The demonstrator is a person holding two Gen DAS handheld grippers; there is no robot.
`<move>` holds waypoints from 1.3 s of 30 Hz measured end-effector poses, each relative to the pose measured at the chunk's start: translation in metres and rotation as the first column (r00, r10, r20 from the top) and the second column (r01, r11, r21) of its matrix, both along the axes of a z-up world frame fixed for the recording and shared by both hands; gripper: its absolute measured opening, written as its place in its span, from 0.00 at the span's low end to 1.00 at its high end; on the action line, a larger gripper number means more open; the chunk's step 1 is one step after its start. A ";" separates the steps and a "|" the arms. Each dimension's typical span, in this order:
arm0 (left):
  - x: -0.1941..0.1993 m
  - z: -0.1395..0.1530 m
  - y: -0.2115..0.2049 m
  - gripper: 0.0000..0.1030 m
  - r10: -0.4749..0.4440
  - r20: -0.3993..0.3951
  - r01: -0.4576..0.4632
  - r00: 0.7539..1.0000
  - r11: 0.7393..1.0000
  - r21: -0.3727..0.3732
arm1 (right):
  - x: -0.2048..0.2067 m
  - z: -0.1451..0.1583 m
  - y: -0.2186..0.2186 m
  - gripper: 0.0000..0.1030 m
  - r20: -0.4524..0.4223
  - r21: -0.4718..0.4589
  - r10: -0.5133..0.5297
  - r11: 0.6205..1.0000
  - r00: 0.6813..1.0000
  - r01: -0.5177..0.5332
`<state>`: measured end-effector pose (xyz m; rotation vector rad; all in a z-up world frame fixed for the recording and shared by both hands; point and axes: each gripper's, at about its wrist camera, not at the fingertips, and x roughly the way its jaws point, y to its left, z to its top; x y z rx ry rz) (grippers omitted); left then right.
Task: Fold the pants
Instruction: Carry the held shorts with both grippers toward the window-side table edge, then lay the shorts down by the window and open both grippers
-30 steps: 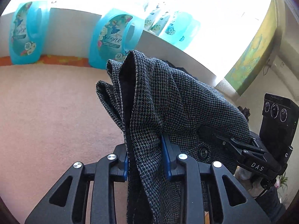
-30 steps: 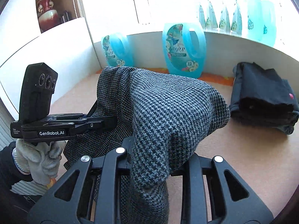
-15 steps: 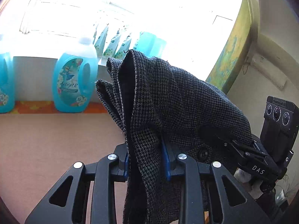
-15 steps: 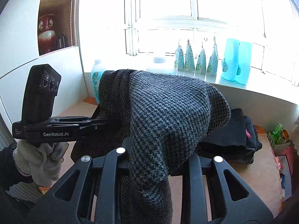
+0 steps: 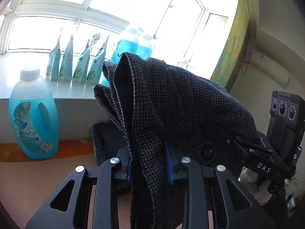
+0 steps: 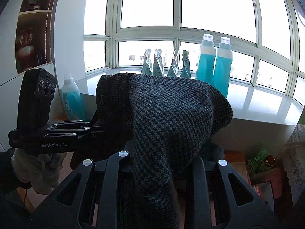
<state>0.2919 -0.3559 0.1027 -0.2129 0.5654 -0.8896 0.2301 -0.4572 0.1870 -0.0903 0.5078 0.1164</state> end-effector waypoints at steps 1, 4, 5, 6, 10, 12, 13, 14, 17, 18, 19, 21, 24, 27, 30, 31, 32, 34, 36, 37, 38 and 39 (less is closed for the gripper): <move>0.006 -0.002 -0.007 0.25 -0.004 -0.004 0.004 1.000 1.000 0.002 | 0.009 -0.003 -0.010 0.23 -0.007 0.009 -0.001 1.000 1.000 0.001; 0.028 -0.012 -0.026 0.24 -0.002 -0.014 0.002 1.000 1.000 0.006 | 0.037 -0.014 -0.033 0.23 -0.025 0.034 -0.005 0.999 1.000 0.006; 0.036 -0.017 -0.030 0.24 0.003 -0.020 -0.003 1.000 1.000 0.006 | 0.047 -0.018 -0.039 0.23 -0.032 0.033 -0.003 0.999 0.999 0.004; 0.043 -0.022 -0.033 0.24 0.006 -0.027 -0.006 1.000 1.000 0.006 | 0.057 -0.023 -0.043 0.23 -0.038 0.024 0.001 1.000 0.999 0.000; 0.074 -0.045 -0.047 0.24 0.013 -0.078 -0.012 0.997 1.000 0.015 | 0.093 -0.048 -0.063 0.23 -0.073 0.009 0.015 1.000 0.997 -0.015; 0.088 -0.059 -0.055 0.24 0.012 -0.107 -0.009 0.994 1.000 0.028 | 0.110 -0.065 -0.078 0.23 -0.105 0.043 0.025 0.999 0.994 -0.020; 0.094 -0.069 -0.060 0.24 0.017 -0.122 -0.012 0.992 0.999 0.045 | 0.120 -0.077 -0.089 0.23 -0.133 0.080 0.026 0.997 0.991 -0.016; 0.102 -0.080 -0.065 0.24 0.018 -0.147 -0.009 0.989 0.998 0.062 | 0.130 -0.092 -0.100 0.24 -0.171 0.119 0.019 0.993 0.985 0.002; 0.119 -0.111 -0.083 0.24 0.015 -0.205 0.018 0.979 0.987 0.157 | 0.154 -0.135 -0.130 0.38 -0.310 0.194 -0.045 0.975 0.950 0.110; 0.122 -0.120 -0.085 0.25 0.021 -0.225 0.019 0.974 0.984 0.176 | 0.157 -0.146 -0.139 0.39 -0.347 0.235 -0.044 0.963 0.937 0.132; 0.124 -0.126 -0.086 0.26 0.021 -0.237 0.024 0.971 0.982 0.187 | 0.158 -0.153 -0.146 0.39 -0.360 0.278 -0.039 0.949 0.932 0.147; 0.122 -0.131 -0.082 0.31 0.021 -0.235 0.024 0.972 0.981 0.190 | 0.150 -0.158 -0.156 0.40 -0.342 0.356 -0.012 0.924 0.940 0.142; 0.119 -0.129 -0.071 0.33 0.015 -0.216 0.031 0.976 0.977 0.209 | 0.132 -0.151 -0.169 0.56 -0.274 0.420 -0.004 0.899 0.962 0.123; 0.111 -0.118 -0.054 0.33 0.039 -0.172 0.002 0.984 0.973 0.230 | 0.117 -0.143 -0.194 0.64 -0.219 0.536 -0.020 0.833 0.976 0.137; 0.100 -0.099 -0.036 0.31 0.041 -0.098 -0.019 0.994 0.976 0.217 | 0.119 -0.140 -0.213 0.64 -0.223 0.608 -0.053 0.773 0.973 0.182; 0.097 -0.093 -0.032 0.31 0.030 -0.089 -0.012 0.996 0.980 0.198 | 0.124 -0.141 -0.216 0.64 -0.251 0.608 -0.078 0.763 0.965 0.220; 0.091 -0.089 -0.031 0.31 0.006 -0.081 0.009 0.997 0.982 0.187 | 0.131 -0.142 -0.219 0.64 -0.277 0.605 -0.111 0.752 0.954 0.264; 0.078 -0.082 -0.041 0.31 -0.047 -0.064 0.059 0.997 0.978 0.199 | 0.147 -0.147 -0.227 0.64 -0.342 0.608 -0.171 0.710 0.924 0.356; 0.069 -0.082 -0.057 0.31 -0.124 -0.086 0.139 0.989 0.970 0.201 | 0.159 -0.157 -0.237 0.64 -0.377 0.655 -0.167 0.647 0.911 0.390; 0.066 -0.083 -0.067 0.31 -0.152 -0.102 0.170 0.983 0.964 0.206 | 0.165 -0.164 -0.240 0.64 -0.412 0.659 -0.158 0.629 0.897 0.413; 0.068 -0.089 -0.073 0.31 -0.179 -0.123 0.201 0.976 0.958 0.207 | 0.172 -0.172 -0.240 0.64 -0.448 0.655 -0.142 0.620 0.883 0.432; 0.067 -0.095 -0.079 0.31 -0.203 -0.145 0.231 0.968 0.950 0.209 | 0.179 -0.178 -0.237 0.64 -0.473 0.653 -0.112 0.621 0.874 0.433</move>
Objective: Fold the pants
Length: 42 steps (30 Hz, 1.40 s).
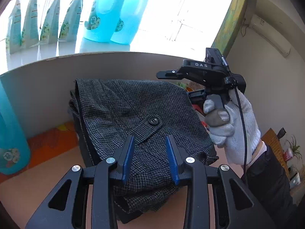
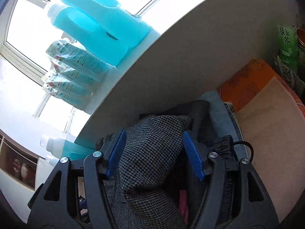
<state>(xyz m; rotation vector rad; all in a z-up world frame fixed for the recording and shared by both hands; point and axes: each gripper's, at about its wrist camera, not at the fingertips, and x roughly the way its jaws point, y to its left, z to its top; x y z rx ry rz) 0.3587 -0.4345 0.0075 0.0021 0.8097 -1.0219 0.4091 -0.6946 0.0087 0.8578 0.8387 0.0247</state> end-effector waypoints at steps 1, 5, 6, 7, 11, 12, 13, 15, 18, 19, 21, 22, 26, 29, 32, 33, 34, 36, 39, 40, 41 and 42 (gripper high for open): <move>-0.002 -0.007 -0.004 0.31 -0.023 -0.018 0.023 1.000 1.000 0.010 | 0.005 -0.004 0.004 0.64 -0.018 -0.001 0.019 1.000 1.000 -0.019; -0.006 -0.033 -0.009 0.31 -0.053 -0.048 0.056 0.997 0.997 0.053 | 0.011 0.005 0.022 0.38 0.014 -0.101 0.039 0.994 0.999 -0.038; -0.006 -0.036 -0.006 0.31 -0.056 -0.057 0.058 0.997 0.997 0.044 | 0.010 0.013 0.028 0.30 0.039 -0.135 0.051 0.990 0.998 -0.045; -0.004 -0.038 -0.004 0.31 -0.058 -0.064 0.060 0.996 0.998 0.035 | 0.009 0.022 0.034 0.26 0.070 -0.181 0.071 0.982 0.995 -0.057; 0.008 -0.039 -0.002 0.31 -0.081 -0.086 0.082 0.993 0.997 0.011 | 0.015 0.052 0.068 0.18 0.107 -0.484 0.159 0.871 0.981 -0.088; 0.008 -0.038 -0.002 0.31 -0.086 -0.086 0.087 0.993 0.996 0.008 | 0.022 0.050 0.072 0.16 0.081 -0.534 0.156 0.841 0.984 -0.089; 0.008 -0.038 -0.002 0.31 -0.086 -0.085 0.087 0.993 0.996 0.009 | 0.029 0.045 0.073 0.16 0.051 -0.565 0.142 0.820 0.989 -0.088; 0.008 -0.039 -0.002 0.31 -0.082 -0.098 0.082 0.992 0.997 0.000 | 0.038 0.029 0.071 0.15 -0.017 -0.621 0.114 0.777 0.993 -0.100; 0.007 -0.041 -0.001 0.31 -0.097 -0.134 0.095 0.986 0.995 -0.016 | 0.048 0.010 0.065 0.15 -0.102 -0.648 0.073 0.752 0.992 -0.122; 0.005 -0.040 0.000 0.31 -0.104 -0.130 0.103 0.986 0.995 -0.012 | 0.047 0.009 0.059 0.27 -0.107 -0.631 0.047 0.769 0.993 -0.104; -0.001 -0.036 0.006 0.31 -0.113 -0.115 0.113 0.987 0.994 -0.008 | 0.035 0.015 0.041 0.56 -0.078 -0.606 -0.035 0.795 0.996 -0.019; 0.001 -0.033 0.009 0.31 -0.110 -0.119 0.109 0.987 0.994 -0.013 | 0.028 0.019 0.033 0.59 -0.057 -0.598 -0.063 0.801 0.996 0.016; 0.003 -0.019 0.031 0.31 -0.084 -0.111 0.081 0.990 0.996 -0.026 | -0.001 0.041 0.024 0.59 0.015 -0.574 -0.076 0.816 0.997 0.071; 0.006 -0.017 0.052 0.31 -0.029 -0.096 0.028 0.995 1.000 -0.010 | -0.025 0.054 0.034 0.59 0.071 -0.553 -0.058 0.829 0.996 0.088; 0.003 -0.013 0.068 0.31 0.006 -0.080 -0.006 0.997 1.000 0.008 | -0.050 0.063 0.054 0.59 0.099 -0.563 -0.015 0.824 0.995 0.068; 0.000 -0.012 0.072 0.31 0.016 -0.071 -0.015 0.997 1.000 0.017 | -0.058 0.066 0.061 0.59 0.099 -0.578 -0.006 0.814 0.995 0.062; -0.004 -0.010 0.076 0.31 0.023 -0.066 -0.021 0.998 1.000 0.022 | -0.065 0.067 0.068 0.59 0.100 -0.589 0.004 0.806 0.995 0.056; -0.018 -0.010 0.082 0.31 0.035 -0.056 -0.034 0.998 0.999 0.034 | -0.080 0.071 0.084 0.59 0.099 -0.623 0.021 0.781 0.995 0.045; -0.033 -0.005 0.099 0.31 0.055 -0.019 -0.054 0.998 0.997 0.055 | -0.104 0.073 0.102 0.59 0.089 -0.649 0.033 0.760 0.996 0.033; -0.038 -0.002 0.104 0.31 0.060 -0.010 -0.060 0.998 0.997 0.058 | -0.112 0.073 0.108 0.59 0.090 -0.653 0.038 0.757 0.995 0.030; -0.043 0.000 0.109 0.31 0.067 -0.002 -0.067 0.998 0.996 0.059 | -0.120 0.074 0.113 0.59 0.089 -0.661 0.040 0.750 0.995 0.029; -0.048 0.002 0.113 0.31 0.075 0.005 -0.075 0.997 0.995 0.060 | -0.129 0.074 0.119 0.59 0.088 -0.670 0.039 0.742 0.995 0.030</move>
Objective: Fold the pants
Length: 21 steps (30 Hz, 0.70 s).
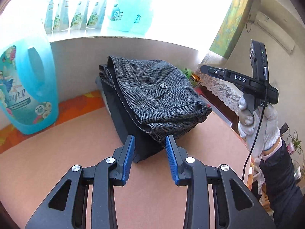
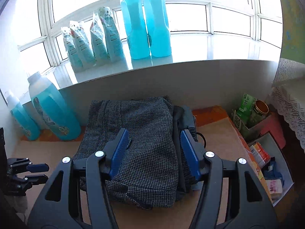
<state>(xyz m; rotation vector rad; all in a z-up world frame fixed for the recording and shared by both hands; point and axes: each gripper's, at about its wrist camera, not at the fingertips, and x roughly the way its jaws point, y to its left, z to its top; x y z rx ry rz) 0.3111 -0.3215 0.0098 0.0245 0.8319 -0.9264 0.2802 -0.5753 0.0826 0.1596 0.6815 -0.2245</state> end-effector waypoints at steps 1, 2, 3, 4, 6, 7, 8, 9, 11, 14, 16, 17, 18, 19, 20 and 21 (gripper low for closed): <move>-0.010 0.004 0.005 0.31 0.006 0.006 -0.006 1.000 1.000 0.002 | -0.008 0.000 0.006 0.59 -0.001 -0.008 0.005 1.000 1.000 -0.005; -0.017 0.005 0.009 0.31 0.011 0.013 -0.011 1.000 1.000 0.003 | -0.017 0.001 0.012 0.59 -0.003 -0.016 0.009 1.000 1.000 -0.009; -0.025 0.006 0.012 0.32 0.016 0.022 -0.016 1.000 1.000 0.006 | -0.025 0.000 0.018 0.59 -0.009 -0.024 0.008 1.000 1.000 -0.008; -0.029 0.007 0.015 0.33 0.018 0.029 -0.018 0.999 1.000 0.008 | -0.033 0.000 0.023 0.59 -0.014 -0.028 0.010 1.000 1.000 -0.010; -0.044 0.010 0.021 0.34 0.020 0.048 -0.021 0.999 1.000 0.014 | -0.049 -0.001 0.035 0.59 -0.017 -0.030 0.019 0.999 1.000 -0.019; -0.052 0.012 0.024 0.34 0.020 0.062 -0.021 0.998 1.000 0.020 | -0.058 -0.002 0.042 0.59 -0.018 -0.035 0.013 0.999 1.000 -0.013; -0.055 0.011 0.022 0.34 0.019 0.076 -0.021 0.997 0.999 0.025 | -0.067 -0.003 0.049 0.59 -0.021 -0.036 0.011 0.999 1.000 -0.011; -0.063 0.013 0.025 0.34 0.018 0.086 -0.020 0.996 0.999 0.028 | -0.076 -0.005 0.055 0.59 -0.020 -0.037 0.014 0.999 1.000 -0.015; -0.077 0.015 0.031 0.38 0.022 0.100 -0.024 0.995 0.999 0.025 | -0.094 -0.006 0.069 0.59 -0.017 -0.043 0.013 0.999 1.000 -0.014; -0.101 0.022 0.040 0.49 0.020 0.139 -0.022 0.990 1.000 0.013 | -0.120 -0.009 0.090 0.59 -0.008 -0.047 0.008 0.999 1.000 -0.008; -0.115 0.024 0.045 0.50 0.019 0.159 -0.021 0.987 1.000 0.011 | -0.138 -0.010 0.101 0.59 -0.010 -0.048 -0.007 0.999 1.000 0.007; -0.121 0.024 0.048 0.51 0.019 0.162 -0.021 0.987 1.000 0.010 | -0.146 -0.011 0.108 0.59 -0.010 -0.050 -0.012 0.999 1.000 0.012; -0.127 0.024 0.052 0.55 0.023 0.163 -0.024 0.986 1.000 0.008 | -0.155 -0.011 0.114 0.61 -0.010 -0.059 -0.020 0.998 1.000 0.019; -0.133 0.025 0.056 0.59 0.026 0.161 -0.026 0.987 1.000 0.002 | -0.164 -0.011 0.121 0.65 -0.007 -0.075 -0.030 0.997 1.000 0.030; -0.138 0.024 0.060 0.60 0.030 0.161 -0.030 0.987 1.000 -0.006 | -0.172 -0.011 0.128 0.68 -0.004 -0.090 -0.037 0.995 0.999 0.036; -0.143 0.024 0.064 0.60 0.037 0.164 -0.036 0.986 0.999 -0.010 | -0.180 -0.011 0.134 0.72 -0.001 -0.100 -0.040 0.994 0.999 0.039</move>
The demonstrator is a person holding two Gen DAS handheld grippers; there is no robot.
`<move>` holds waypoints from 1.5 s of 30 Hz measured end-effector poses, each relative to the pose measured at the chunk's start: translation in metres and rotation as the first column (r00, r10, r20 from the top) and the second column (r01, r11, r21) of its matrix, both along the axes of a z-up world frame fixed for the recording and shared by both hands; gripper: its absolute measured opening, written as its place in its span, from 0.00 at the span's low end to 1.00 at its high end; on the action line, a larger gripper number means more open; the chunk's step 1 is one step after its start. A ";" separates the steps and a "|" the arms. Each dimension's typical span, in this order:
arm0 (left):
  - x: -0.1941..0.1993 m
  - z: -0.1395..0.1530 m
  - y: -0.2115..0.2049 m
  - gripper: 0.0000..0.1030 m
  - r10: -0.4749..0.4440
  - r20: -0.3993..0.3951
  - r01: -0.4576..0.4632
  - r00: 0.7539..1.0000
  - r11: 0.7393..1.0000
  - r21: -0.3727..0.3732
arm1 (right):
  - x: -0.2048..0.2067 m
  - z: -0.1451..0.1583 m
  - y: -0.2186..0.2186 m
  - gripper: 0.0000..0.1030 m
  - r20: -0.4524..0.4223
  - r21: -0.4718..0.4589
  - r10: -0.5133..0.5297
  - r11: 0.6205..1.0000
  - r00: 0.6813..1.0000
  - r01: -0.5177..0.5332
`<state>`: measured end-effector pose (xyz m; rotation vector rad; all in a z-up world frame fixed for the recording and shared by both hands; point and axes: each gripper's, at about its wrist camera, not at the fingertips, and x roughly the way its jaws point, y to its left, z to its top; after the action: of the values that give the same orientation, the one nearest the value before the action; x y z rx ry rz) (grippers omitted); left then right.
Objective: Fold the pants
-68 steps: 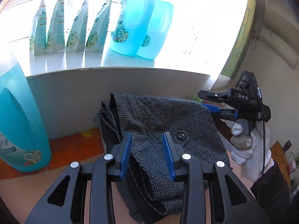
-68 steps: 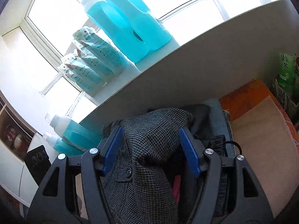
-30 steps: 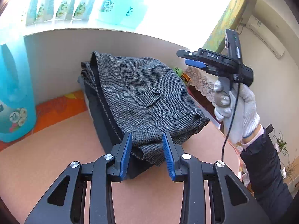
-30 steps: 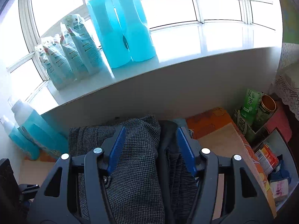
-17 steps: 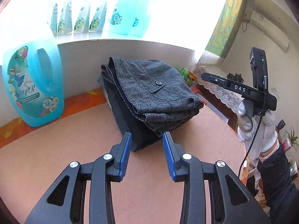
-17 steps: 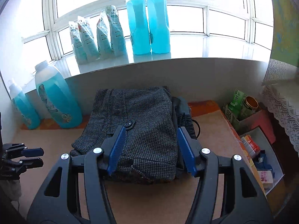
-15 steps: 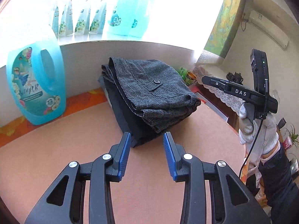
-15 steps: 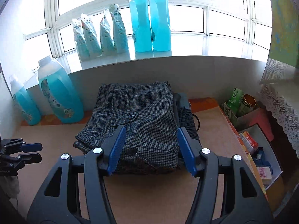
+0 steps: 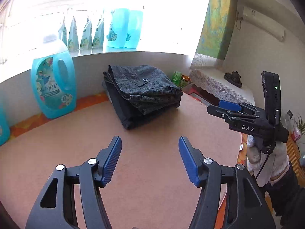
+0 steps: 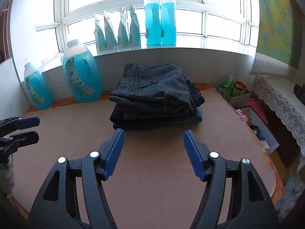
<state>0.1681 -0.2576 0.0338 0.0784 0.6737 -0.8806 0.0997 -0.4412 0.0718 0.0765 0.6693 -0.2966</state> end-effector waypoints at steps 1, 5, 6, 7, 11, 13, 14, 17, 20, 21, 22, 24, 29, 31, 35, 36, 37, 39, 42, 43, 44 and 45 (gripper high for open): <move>-0.005 -0.001 0.004 0.62 0.004 0.005 -0.004 1.000 1.000 -0.002 | -0.008 0.000 0.006 0.73 0.003 -0.004 -0.002 1.000 1.000 0.002; -0.023 -0.006 0.017 0.67 0.003 -0.009 -0.003 1.000 1.000 -0.011 | -0.038 0.002 0.028 0.80 0.013 -0.010 -0.012 1.000 1.000 0.013; -0.027 -0.008 0.020 0.67 0.008 -0.012 -0.008 1.000 1.000 -0.011 | -0.045 0.003 0.034 0.85 0.020 -0.021 -0.017 1.000 1.000 0.017; -0.032 -0.009 0.023 0.67 0.013 -0.011 -0.013 1.000 1.000 -0.008 | -0.051 0.004 0.040 0.85 0.026 -0.035 -0.017 0.999 1.000 0.018; -0.048 -0.014 0.035 0.68 0.037 0.002 -0.037 0.999 0.999 0.006 | -0.071 0.005 0.060 0.86 0.040 -0.056 -0.018 0.998 0.999 0.020; -0.056 -0.015 0.040 0.69 0.052 0.010 -0.052 0.999 0.999 0.008 | -0.079 0.004 0.066 0.86 0.052 -0.042 -0.021 0.999 0.998 0.023; -0.060 -0.016 0.042 0.71 0.062 0.020 -0.062 0.998 0.998 0.012 | -0.082 0.004 0.070 0.86 0.057 -0.043 -0.028 0.999 0.998 0.030; -0.073 -0.016 0.049 0.77 0.083 0.058 -0.083 0.995 0.996 0.013 | -0.092 0.002 0.080 0.87 0.071 -0.067 -0.050 0.996 0.996 0.055; -0.084 -0.018 0.055 0.77 0.105 0.084 -0.106 0.991 0.994 0.015 | -0.101 0.000 0.088 0.95 0.094 -0.054 -0.058 0.997 0.994 0.063; -0.086 -0.018 0.058 0.77 0.109 0.079 -0.110 0.991 0.994 0.009 | -0.103 0.000 0.091 0.96 0.102 -0.052 -0.061 0.996 0.993 0.067; -0.089 -0.019 0.060 0.77 0.114 0.075 -0.115 0.991 0.993 0.000 | -0.106 0.000 0.093 0.96 0.108 -0.053 -0.068 0.996 0.992 0.074; -0.094 -0.021 0.065 0.77 0.127 0.073 -0.126 0.989 0.992 -0.018 | -0.110 -0.002 0.097 0.96 0.121 -0.058 -0.083 0.994 0.989 0.090; -0.099 -0.029 0.070 0.78 0.139 0.054 -0.138 0.989 0.990 -0.021 | -0.116 -0.009 0.097 0.96 0.127 -0.020 -0.106 0.994 0.986 0.109; -0.099 -0.032 0.071 0.79 0.148 0.047 -0.148 0.988 0.989 -0.007 | -0.117 -0.012 0.096 0.96 0.119 -0.015 -0.112 0.993 0.987 0.114; -0.102 -0.034 0.072 0.79 0.167 0.056 -0.168 0.984 0.986 0.008 | -0.118 -0.014 0.092 0.96 0.114 -0.013 -0.121 0.992 0.986 0.123; -0.102 -0.034 0.073 0.79 0.173 0.055 -0.173 0.983 0.985 0.005 | -0.118 -0.014 0.091 0.96 0.115 -0.009 -0.122 0.992 0.986 0.124; -0.102 -0.034 0.075 0.79 0.178 0.054 -0.178 0.983 0.984 0.002 | -0.117 -0.014 0.090 0.96 0.116 -0.007 -0.123 0.992 0.986 0.125; -0.103 -0.033 0.076 0.79 0.189 0.054 -0.189 0.981 0.982 0.005 | -0.118 -0.013 0.089 0.96 0.117 -0.008 -0.124 0.992 0.985 0.125; -0.104 -0.032 0.076 0.79 0.203 0.067 -0.204 0.977 0.979 0.021 | -0.117 -0.012 0.089 0.96 0.122 -0.010 -0.119 0.993 0.985 0.121; -0.104 -0.031 0.077 0.79 0.206 0.072 -0.208 0.976 0.978 0.023 | -0.117 -0.011 0.089 0.96 0.124 -0.010 -0.117 0.993 0.985 0.119; -0.104 -0.031 0.077 0.79 0.207 0.076 -0.209 0.975 0.978 0.023 | -0.118 -0.011 0.090 0.96 0.126 -0.013 -0.116 0.993 0.985 0.118; -0.105 -0.031 0.077 0.79 0.209 0.078 -0.211 0.975 0.977 0.024 | -0.118 -0.011 0.090 0.96 0.126 -0.017 -0.115 0.993 0.985 0.118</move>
<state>0.0632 -0.1803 0.0032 0.0668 0.6138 -0.6606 -0.0180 -0.3513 0.0606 0.1100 0.5375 -0.4090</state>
